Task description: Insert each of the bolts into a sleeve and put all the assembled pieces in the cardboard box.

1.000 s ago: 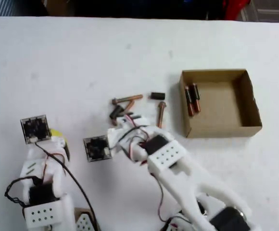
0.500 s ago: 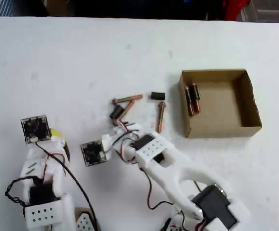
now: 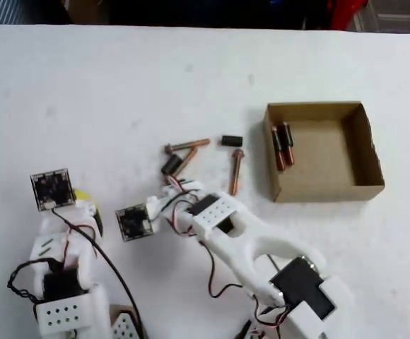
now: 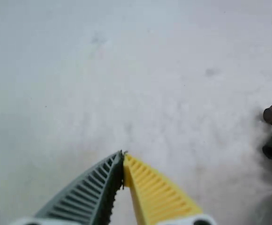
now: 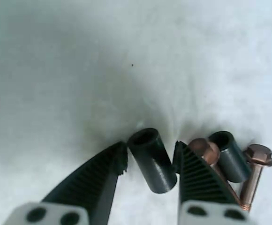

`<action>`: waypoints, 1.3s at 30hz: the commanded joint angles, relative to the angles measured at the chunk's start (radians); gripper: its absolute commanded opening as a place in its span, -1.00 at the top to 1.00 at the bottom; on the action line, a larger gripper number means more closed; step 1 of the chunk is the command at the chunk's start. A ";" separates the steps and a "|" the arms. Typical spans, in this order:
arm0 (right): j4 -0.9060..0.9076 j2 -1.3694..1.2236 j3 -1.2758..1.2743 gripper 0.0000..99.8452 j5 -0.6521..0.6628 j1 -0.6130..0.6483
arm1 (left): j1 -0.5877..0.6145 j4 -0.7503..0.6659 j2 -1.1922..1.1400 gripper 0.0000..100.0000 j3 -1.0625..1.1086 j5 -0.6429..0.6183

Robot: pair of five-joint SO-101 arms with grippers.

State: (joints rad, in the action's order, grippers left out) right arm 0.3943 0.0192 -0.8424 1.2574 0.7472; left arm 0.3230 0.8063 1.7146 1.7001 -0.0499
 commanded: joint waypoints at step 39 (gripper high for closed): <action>0.380 0.346 0.011 0.96 -0.870 -0.325 | -0.145 0.003 0.004 0.95 0.000 0.009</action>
State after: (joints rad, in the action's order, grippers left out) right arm 0.7733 0.3230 -0.8332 0.4012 0.4327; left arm 0.1956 0.8063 1.7146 1.7001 -0.0499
